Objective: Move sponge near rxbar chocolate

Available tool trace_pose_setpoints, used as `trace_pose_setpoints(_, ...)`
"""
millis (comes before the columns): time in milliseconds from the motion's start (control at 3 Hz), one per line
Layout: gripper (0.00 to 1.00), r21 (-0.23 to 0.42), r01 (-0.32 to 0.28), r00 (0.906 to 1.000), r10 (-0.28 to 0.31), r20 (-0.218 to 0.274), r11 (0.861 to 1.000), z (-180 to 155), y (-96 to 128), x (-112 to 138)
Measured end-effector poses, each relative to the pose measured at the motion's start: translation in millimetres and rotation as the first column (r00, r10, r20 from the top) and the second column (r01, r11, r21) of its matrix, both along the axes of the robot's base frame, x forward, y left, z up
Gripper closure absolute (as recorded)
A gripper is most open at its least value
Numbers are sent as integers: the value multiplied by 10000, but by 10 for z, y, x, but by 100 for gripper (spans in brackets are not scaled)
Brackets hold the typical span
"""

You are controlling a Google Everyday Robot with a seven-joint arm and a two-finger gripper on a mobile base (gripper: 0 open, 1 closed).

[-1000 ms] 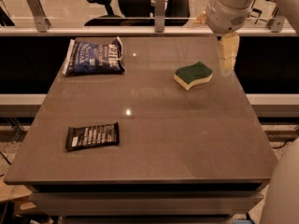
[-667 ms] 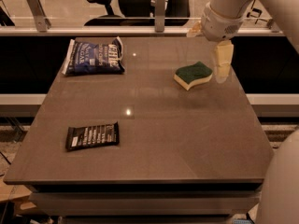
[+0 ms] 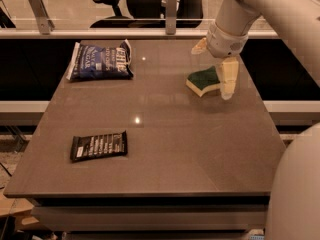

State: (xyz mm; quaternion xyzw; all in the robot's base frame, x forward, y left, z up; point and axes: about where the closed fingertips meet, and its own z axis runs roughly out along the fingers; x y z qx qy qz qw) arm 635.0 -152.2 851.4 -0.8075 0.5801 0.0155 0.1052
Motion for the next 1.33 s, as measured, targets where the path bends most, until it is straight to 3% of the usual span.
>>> trace_pose_setpoints(333,0,-44,-51,9998,51,-168,10000,-135,20,32)
trace_pose_setpoints(1000,0,-140,-1174,9928,1177,218,9930,-242,-83,135)
trace_pose_setpoints(1333,17,-165,-1506,9882,1509,250,9885,-303,-108,177)
